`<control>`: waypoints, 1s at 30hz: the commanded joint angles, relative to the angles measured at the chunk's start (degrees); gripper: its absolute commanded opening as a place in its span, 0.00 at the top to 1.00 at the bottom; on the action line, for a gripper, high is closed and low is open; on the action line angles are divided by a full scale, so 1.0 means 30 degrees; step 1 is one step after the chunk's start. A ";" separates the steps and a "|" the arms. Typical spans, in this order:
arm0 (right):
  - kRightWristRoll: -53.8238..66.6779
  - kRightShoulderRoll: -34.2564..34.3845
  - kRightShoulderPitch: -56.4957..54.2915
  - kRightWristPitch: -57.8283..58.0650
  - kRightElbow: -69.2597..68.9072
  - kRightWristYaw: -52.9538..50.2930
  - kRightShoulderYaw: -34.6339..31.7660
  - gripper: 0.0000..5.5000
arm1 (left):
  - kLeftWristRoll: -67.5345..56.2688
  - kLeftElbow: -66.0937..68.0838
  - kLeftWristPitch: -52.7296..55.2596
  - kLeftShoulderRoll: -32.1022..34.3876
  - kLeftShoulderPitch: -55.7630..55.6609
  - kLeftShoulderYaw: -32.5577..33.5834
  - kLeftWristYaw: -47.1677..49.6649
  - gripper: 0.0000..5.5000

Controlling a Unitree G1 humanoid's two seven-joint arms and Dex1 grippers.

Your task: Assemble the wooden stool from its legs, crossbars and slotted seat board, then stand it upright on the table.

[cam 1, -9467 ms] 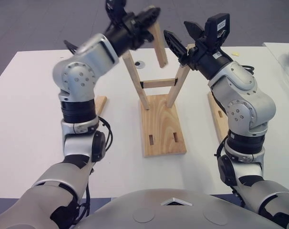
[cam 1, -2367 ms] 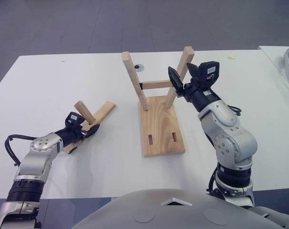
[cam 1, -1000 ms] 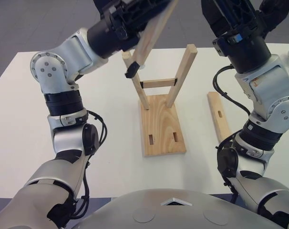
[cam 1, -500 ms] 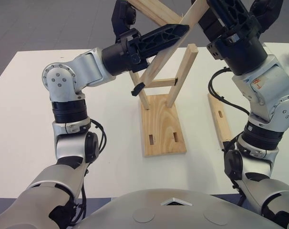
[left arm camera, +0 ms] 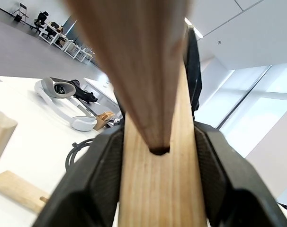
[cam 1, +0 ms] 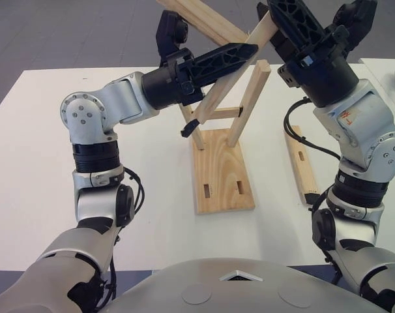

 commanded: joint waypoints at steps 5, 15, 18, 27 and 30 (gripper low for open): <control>-0.1968 -0.0722 -0.0978 -0.0925 0.0966 0.0638 -0.0735 0.62 | 0.0106 -0.0189 -0.0474 0.0455 0.0998 0.0031 -0.0164 0.32; -0.4191 -0.2509 -0.1790 0.0087 0.2349 0.3083 -0.1195 0.63 | 0.1252 -0.0667 -0.1029 0.1199 0.2933 0.0012 -0.0575 0.03; -0.4895 -0.3062 -0.1124 0.0799 0.1519 0.4169 -0.0846 0.63 | 0.2433 -0.0701 -0.1250 0.2054 0.3866 0.0156 -0.1222 0.02; -0.4922 -0.2947 -0.0432 0.1115 0.0982 0.4511 -0.0939 0.63 | 0.4857 -0.0320 -0.1841 0.5399 0.5517 0.1861 -0.4047 0.02; -0.4768 -0.2989 -0.0199 0.1140 0.0901 0.4428 -0.1056 0.63 | 0.4616 -0.0736 -0.1931 0.5840 0.5217 0.2551 -0.4526 0.02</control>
